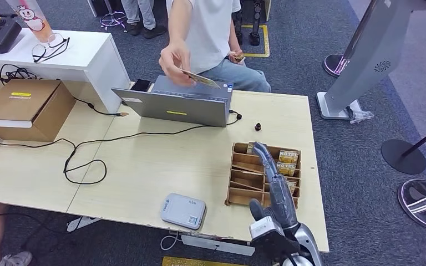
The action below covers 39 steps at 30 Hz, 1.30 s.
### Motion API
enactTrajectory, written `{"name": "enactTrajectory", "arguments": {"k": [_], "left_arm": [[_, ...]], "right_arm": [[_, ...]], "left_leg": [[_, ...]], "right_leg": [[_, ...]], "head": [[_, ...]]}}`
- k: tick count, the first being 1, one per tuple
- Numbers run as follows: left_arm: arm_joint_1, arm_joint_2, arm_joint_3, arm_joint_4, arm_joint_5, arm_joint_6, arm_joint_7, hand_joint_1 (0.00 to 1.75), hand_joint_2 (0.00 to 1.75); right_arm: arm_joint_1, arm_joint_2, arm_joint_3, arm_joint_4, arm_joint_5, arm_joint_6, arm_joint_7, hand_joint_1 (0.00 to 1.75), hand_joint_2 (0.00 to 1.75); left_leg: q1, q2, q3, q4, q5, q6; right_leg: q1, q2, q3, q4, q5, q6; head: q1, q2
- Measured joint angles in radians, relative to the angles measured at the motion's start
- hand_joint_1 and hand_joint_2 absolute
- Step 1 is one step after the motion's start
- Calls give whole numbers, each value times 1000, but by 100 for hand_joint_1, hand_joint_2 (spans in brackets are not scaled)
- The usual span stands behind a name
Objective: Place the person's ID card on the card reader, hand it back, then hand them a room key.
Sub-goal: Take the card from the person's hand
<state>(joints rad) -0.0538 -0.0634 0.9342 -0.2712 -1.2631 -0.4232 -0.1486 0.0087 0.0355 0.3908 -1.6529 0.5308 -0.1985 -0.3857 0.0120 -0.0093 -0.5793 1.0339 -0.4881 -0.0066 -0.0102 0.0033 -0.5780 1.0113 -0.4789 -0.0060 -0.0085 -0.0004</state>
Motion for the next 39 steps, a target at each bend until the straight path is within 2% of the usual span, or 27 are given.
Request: {"name": "enactTrajectory", "arguments": {"k": [11, 19, 32, 36, 39], "left_arm": [[0, -8, -25, -16, -9, -6, 1, 0, 0], [-9, -9, -67, -19, -19, -6, 17, 0, 0], [-32, -8, -128, -19, -11, -7, 40, 0, 0], [-41, -6, -142, -19, -9, -8, 44, 0, 0], [-44, -6, -146, -19, -6, -8, 45, 0, 0]], "right_arm": [[-97, -1, 17, 27, 197, -151, 8, 0, 0], [-193, -4, 33, 124, 331, -297, 63, 0, 0], [-249, -5, 43, 219, 466, -372, 140, 0, 0], [-268, -5, 44, 249, 475, -374, 153, 0, 175], [-281, -5, 44, 272, 475, -373, 159, 0, 175]], "left_leg": [[0, 0, 0, 0, 0, 0], [0, 0, 0, 0, 0, 0], [0, 0, 0, 0, 0, 0], [0, 0, 0, 0, 0, 0], [0, 0, 0, 0, 0, 0]], "right_leg": [[0, 0, 0, 0, 0, 0], [0, 0, 0, 0, 0, 0], [0, 0, 0, 0, 0, 0], [0, 0, 0, 0, 0, 0], [0, 0, 0, 0, 0, 0]], "head": [[0, 0], [0, 0], [0, 0], [0, 0], [0, 0]]}}
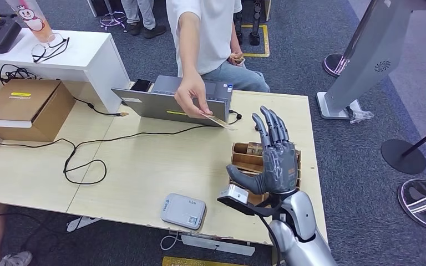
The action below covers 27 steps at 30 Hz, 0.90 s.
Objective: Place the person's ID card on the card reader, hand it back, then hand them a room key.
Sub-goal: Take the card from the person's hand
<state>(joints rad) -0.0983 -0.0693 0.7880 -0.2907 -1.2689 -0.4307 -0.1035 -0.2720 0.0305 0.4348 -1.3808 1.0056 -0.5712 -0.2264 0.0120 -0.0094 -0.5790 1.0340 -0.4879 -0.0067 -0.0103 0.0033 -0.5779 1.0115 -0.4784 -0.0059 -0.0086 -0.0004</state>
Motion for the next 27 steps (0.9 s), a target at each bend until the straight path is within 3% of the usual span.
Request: {"name": "enactTrajectory", "arguments": {"k": [27], "left_arm": [[7, -1, -15, -2, 58, 0, 17, 0, 0]], "right_arm": [[-107, 24, 40, 164, 33, 11, 36, 0, 175]], "left_leg": [[0, 0, 0, 0, 0, 0]], "right_leg": [[0, 0, 0, 0, 0, 0]], "head": [[0, 0]]}}
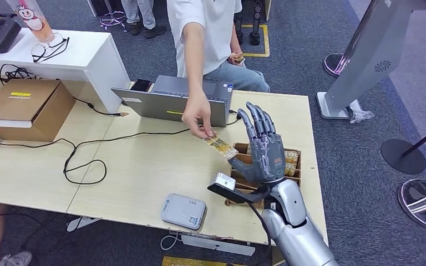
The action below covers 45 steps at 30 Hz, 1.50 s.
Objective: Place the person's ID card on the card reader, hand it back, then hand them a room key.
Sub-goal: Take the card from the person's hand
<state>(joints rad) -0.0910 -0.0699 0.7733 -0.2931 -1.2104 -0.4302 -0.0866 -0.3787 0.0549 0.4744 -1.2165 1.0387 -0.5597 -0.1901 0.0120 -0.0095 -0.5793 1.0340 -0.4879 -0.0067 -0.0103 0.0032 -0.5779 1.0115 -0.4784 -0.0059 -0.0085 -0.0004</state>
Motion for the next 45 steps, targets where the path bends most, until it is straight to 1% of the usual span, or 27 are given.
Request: {"name": "enactTrajectory", "arguments": {"k": [13, 15, 16, 19, 20, 22, 23, 45], "left_arm": [[2, 0, -7, -1, 12, -1, 1, 0, 0], [2, 0, -10, -1, 16, -1, 1, 0, 0], [2, 0, -12, -1, 17, -1, 1, 0, 0], [2, 0, -19, -1, 21, 0, 1, 0, 0], [2, 0, -22, -1, 22, 0, 1, 0, 0], [2, 0, -24, -1, 23, 0, 1, 0, 0], [2, 0, -25, -1, 23, 0, 1, 0, 0], [5, 4, -25, -1, 36, 2, 1, 0, 0]], "right_arm": [[-2, 1, 1, 10, 12, -4, 6, 0, 175], [-1, 1, 1, 10, 19, -5, 11, 4, 175], [-1, 1, 1, 10, 21, -5, 12, 18, 175], [-1, 2, 1, 10, 22, -5, 12, 127, 175], [-1, 1, 1, 10, 22, -5, 13, 156, 175], [-1, 1, 1, 10, 22, -5, 14, 171, 175], [-1, 1, 1, 10, 22, -5, 15, 175, 175], [-2, 1, 19, 10, 21, -3, 11, 175, 175]], "left_leg": [[0, 0, 0, 0, 0, 0], [0, 0, 0, 0, 0, 0], [0, 0, 0, 0, 0, 0], [0, 0, 0, 0, 0, 0], [0, 0, 0, 0, 0, 0], [0, 0, 0, 0, 0, 0], [0, 0, 0, 0, 0, 0], [0, 0, 0, 0, 0, 0]], "right_leg": [[0, 0, 0, 0, 0, 0], [0, 0, 0, 0, 0, 0], [0, 0, 0, 0, 0, 0], [0, 0, 0, 0, 0, 0], [0, 0, 0, 0, 0, 0], [0, 0, 0, 0, 0, 0], [0, 0, 0, 0, 0, 0], [0, 0, 0, 0, 0, 0]], "head": [[0, 0], [0, 0], [0, 0], [0, 0], [0, 0], [0, 0], [0, 0], [0, 0]]}}
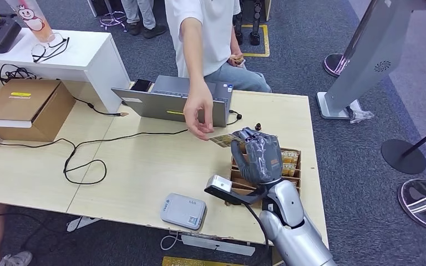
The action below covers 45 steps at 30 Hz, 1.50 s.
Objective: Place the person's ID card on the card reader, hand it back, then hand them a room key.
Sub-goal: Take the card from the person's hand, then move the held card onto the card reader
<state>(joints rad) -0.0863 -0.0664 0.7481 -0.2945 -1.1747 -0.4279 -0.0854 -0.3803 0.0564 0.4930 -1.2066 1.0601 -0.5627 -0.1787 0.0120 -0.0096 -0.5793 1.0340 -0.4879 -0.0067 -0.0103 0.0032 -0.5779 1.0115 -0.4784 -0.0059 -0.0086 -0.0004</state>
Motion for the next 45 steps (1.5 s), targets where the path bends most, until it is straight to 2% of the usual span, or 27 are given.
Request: {"name": "enactTrajectory", "arguments": {"k": [17, 22, 30, 39, 45], "left_arm": [[5, 0, 0, -3, 5, 2, 0, 0, 0], [8, 0, -3, -6, 10, -2, 1, 0, 0], [10, 1, -10, -10, 28, -6, 3, 0, 0], [11, 10, -27, -10, 51, -9, 0, 0, 0], [13, 13, -31, -10, 66, -11, -2, 0, 0]], "right_arm": [[-1, 0, 6, 5, -2, 1, -5, 175, 175], [-1, 0, 8, 5, -66, 32, -27, 175, 175], [7, 0, 31, -34, -262, 197, -88, 175, 175], [29, 0, 66, -70, -572, 526, -128, 175, 175], [33, 0, 81, -60, -671, 642, -125, 175, 175]], "left_leg": [[0, 0, 0, 0, 0, 0], [0, 0, 0, 0, 0, 0], [0, 0, 0, 0, 0, 0], [0, 0, 0, 0, 0, 0], [0, 0, 0, 0, 0, 0]], "right_leg": [[0, 0, 0, 0, 0, 0], [0, 0, 0, 0, 0, 0], [0, 0, 0, 0, 0, 0], [0, 0, 0, 0, 0, 0], [0, 0, 0, 0, 0, 0]], "head": [[0, 0], [0, 0], [0, 0], [0, 0], [0, 0]]}}
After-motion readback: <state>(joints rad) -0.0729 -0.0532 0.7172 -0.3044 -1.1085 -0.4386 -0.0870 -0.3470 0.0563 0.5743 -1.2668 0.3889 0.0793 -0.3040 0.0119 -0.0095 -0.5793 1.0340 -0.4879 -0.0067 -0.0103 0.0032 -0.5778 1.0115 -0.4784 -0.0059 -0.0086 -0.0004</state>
